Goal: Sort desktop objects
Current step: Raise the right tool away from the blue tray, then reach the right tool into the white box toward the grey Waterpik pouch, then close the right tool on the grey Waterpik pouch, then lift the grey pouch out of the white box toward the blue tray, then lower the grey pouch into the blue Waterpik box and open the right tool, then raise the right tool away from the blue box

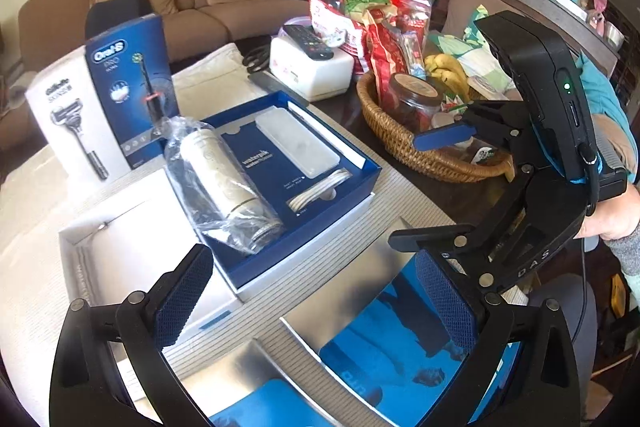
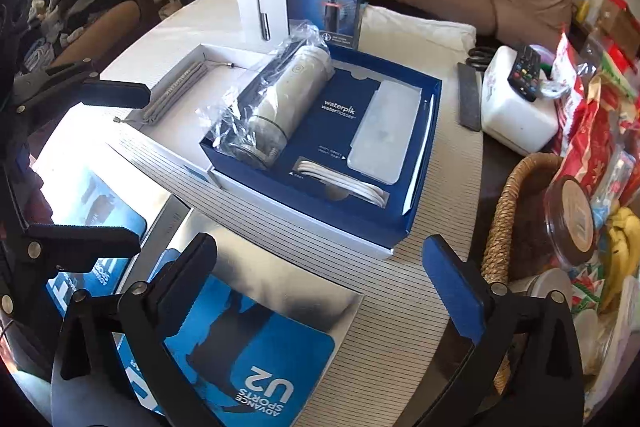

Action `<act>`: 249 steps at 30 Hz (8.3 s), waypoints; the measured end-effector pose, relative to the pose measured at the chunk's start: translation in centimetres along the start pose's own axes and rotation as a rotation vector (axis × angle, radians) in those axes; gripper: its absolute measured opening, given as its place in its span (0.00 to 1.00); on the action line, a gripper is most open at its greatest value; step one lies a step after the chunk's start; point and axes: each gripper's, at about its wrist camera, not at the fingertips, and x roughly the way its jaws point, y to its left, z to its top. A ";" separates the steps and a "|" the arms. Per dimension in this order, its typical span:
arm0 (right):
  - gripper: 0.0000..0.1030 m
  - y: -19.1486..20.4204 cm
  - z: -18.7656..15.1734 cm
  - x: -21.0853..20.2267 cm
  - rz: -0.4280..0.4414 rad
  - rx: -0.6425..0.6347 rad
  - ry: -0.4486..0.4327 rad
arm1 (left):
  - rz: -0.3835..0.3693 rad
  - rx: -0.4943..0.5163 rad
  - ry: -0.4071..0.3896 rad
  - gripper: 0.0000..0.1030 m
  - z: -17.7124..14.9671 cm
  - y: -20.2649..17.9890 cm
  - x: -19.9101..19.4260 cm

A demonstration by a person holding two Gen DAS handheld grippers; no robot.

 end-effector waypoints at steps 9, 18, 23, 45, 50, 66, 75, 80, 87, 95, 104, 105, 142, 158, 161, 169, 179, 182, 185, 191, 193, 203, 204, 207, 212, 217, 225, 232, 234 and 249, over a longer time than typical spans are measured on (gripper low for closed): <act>1.00 4.3 1.0 -0.8 0.017 -0.011 -0.025 | 0.080 -0.053 -0.036 1.00 -1.9 2.7 -3.2; 1.00 7.0 2.4 -0.7 0.070 0.029 -0.054 | 0.142 -0.192 -0.086 1.00 -4.2 6.9 -5.9; 1.00 8.1 4.4 -0.4 0.155 0.101 -0.077 | 0.066 -0.431 -0.234 1.00 -7.1 13.1 -9.3; 0.61 15.5 15.2 23.4 0.509 0.441 0.091 | -0.085 -0.805 -0.348 1.00 -14.1 27.3 -8.2; 0.50 15.4 14.6 25.7 0.532 0.452 0.115 | -0.135 -0.826 -0.358 1.00 -13.7 27.4 -8.1; 0.26 15.8 14.6 26.2 0.536 0.372 0.170 | -0.188 -0.830 -0.347 1.00 -13.2 26.9 -7.7; 0.16 16.8 15.3 24.0 0.449 0.244 0.158 | -0.184 -0.841 -0.355 1.00 -13.5 27.3 -8.3; 0.15 18.8 16.2 20.6 0.270 -0.024 0.209 | -0.158 -0.850 -0.337 1.00 -13.8 27.6 -8.2; 0.15 21.4 14.7 19.0 -0.077 -0.502 0.363 | -0.123 -0.854 -0.318 1.00 -13.7 28.1 -8.2; 0.24 21.3 13.7 21.4 -0.078 -0.435 0.377 | -0.119 -0.911 -0.341 1.00 -14.9 29.5 -9.2; 0.20 21.3 13.2 20.0 -0.090 -0.453 0.348 | -0.128 -0.880 -0.322 1.00 -14.3 29.2 -9.0; 0.20 21.5 13.2 19.3 -0.094 -0.476 0.333 | -0.119 -0.872 -0.313 1.00 -14.3 29.2 -8.8; 0.19 7.2 8.1 0.9 -0.272 -1.036 0.052 | -0.124 -0.385 0.219 1.00 9.7 18.3 11.2; 0.19 2.0 11.5 9.1 -0.344 -1.045 0.084 | -0.124 -0.521 0.218 1.00 8.5 22.0 14.7; 0.19 1.2 12.2 10.1 -0.346 -1.040 0.086 | -0.114 -0.533 0.214 1.00 8.9 22.3 15.3; 0.19 0.7 13.7 12.6 -0.321 -1.038 0.086 | -0.095 -0.561 0.193 1.00 9.2 23.5 16.4; 0.19 -0.5 14.8 13.9 -0.293 -1.025 0.066 | -0.122 -0.541 0.135 1.00 10.5 23.9 15.5; 0.19 -0.8 14.7 14.2 -0.300 -1.056 0.089 | -0.118 -0.501 0.154 1.00 11.5 23.3 16.0; 0.19 -0.8 14.8 14.4 -0.306 -1.091 0.124 | -0.112 -0.480 0.182 1.00 12.0 22.8 16.7; 0.19 -1.1 15.1 14.8 -0.317 -1.134 0.162 | -0.175 -0.526 0.115 1.00 12.9 23.3 15.0; 0.19 -1.0 15.0 15.1 -0.331 -1.150 0.159 | -0.168 -0.499 0.140 1.00 13.2 22.7 15.3; 0.19 -0.3 12.5 16.4 -0.447 -1.358 0.157 | -0.080 -0.448 0.292 1.00 11.7 21.2 19.2; 0.19 -0.4 12.5 16.6 -0.447 -1.355 0.154 | -0.070 -0.448 0.303 1.00 11.4 21.2 19.4; 0.19 -0.6 13.0 16.4 -0.429 -1.318 0.142 | -0.076 -0.487 0.316 1.00 10.2 21.6 19.6; 0.25 -2.4 14.7 14.2 -0.327 -1.120 0.072 | -0.067 -0.568 0.292 1.00 8.9 22.0 20.3; 0.25 -5.9 17.2 11.1 -0.211 -0.816 -0.043 | -0.045 -0.587 0.261 1.00 8.7 21.9 20.1; 0.26 -10.3 20.0 8.6 -0.062 -0.405 -0.157 | -0.049 -0.556 0.183 1.00 10.2 22.3 16.5; 0.29 -5.7 21.5 11.4 0.084 -0.405 -0.156 | 0.032 -0.638 0.185 1.00 8.0 25.4 16.2; 0.29 -4.2 21.6 12.6 0.107 -0.407 -0.130 | 0.032 -0.672 0.193 1.00 6.9 26.0 16.7; 0.24 -6.9 20.8 16.6 0.234 -0.293 -0.007 | -0.128 -0.705 0.222 1.00 6.0 24.8 16.5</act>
